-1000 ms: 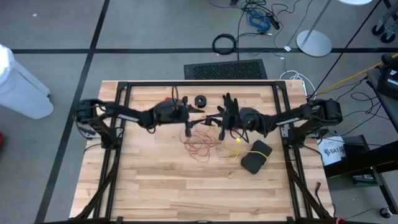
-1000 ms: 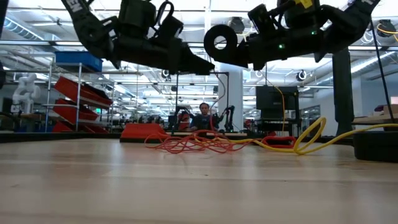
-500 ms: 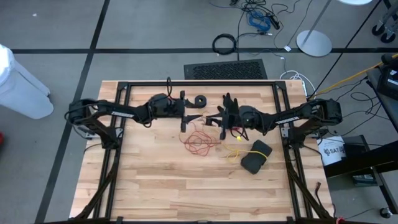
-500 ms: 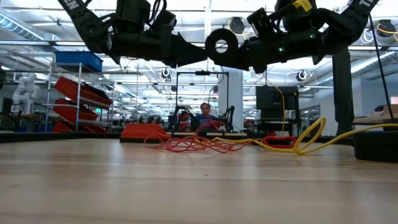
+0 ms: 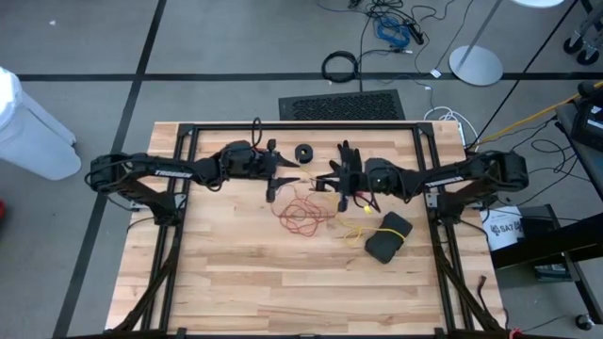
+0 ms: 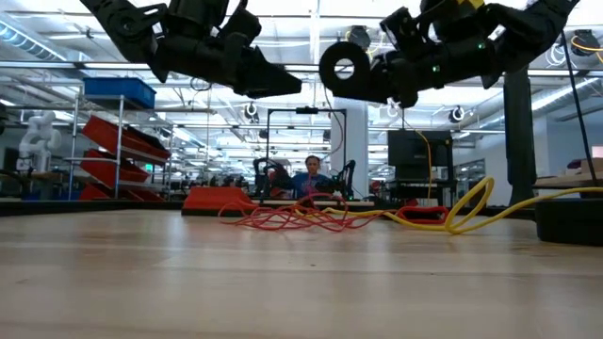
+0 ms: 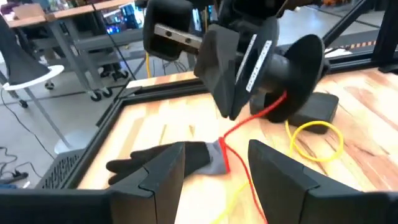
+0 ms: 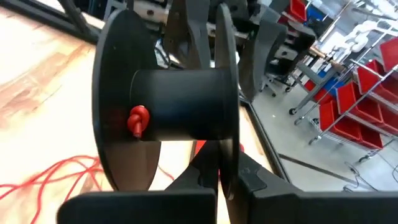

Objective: Coil cords
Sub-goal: Coil the red wire onto spool

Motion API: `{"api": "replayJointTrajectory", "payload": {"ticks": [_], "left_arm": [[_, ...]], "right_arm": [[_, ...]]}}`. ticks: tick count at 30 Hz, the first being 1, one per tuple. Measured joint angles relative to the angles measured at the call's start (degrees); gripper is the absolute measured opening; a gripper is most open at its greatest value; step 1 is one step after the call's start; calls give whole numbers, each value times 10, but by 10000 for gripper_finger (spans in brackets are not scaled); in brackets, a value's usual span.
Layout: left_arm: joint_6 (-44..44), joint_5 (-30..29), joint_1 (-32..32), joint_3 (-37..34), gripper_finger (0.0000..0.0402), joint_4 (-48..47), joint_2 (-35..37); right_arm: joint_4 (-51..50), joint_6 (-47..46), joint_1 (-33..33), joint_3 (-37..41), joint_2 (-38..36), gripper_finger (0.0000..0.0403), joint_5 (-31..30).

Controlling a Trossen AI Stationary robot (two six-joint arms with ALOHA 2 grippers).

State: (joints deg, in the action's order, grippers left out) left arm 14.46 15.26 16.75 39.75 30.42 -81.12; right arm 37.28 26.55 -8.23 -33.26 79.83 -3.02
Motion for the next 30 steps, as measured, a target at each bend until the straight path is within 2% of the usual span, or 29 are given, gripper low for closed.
{"api": "replayJointTrajectory", "payload": {"ticks": [5, 10, 15, 22, 30], "left_arm": [[9, 54, -13, 0, 184, 36, 1], [10, 54, -30, 0, 184, 103, -5], [9, 41, -42, 1, 184, 152, -27], [-6, 39, -49, 30, 184, 153, -72], [-6, 39, -54, 49, 184, 154, -83]], "right_arm": [[-63, -1, -1, 0, -31, 0, 4], [-73, 1, 0, 0, -34, 0, 48], [-64, 8, 0, 0, -34, 0, 50], [-39, 9, 0, 0, -34, 0, 64], [-40, 9, -1, 0, -34, 0, 61]]}}
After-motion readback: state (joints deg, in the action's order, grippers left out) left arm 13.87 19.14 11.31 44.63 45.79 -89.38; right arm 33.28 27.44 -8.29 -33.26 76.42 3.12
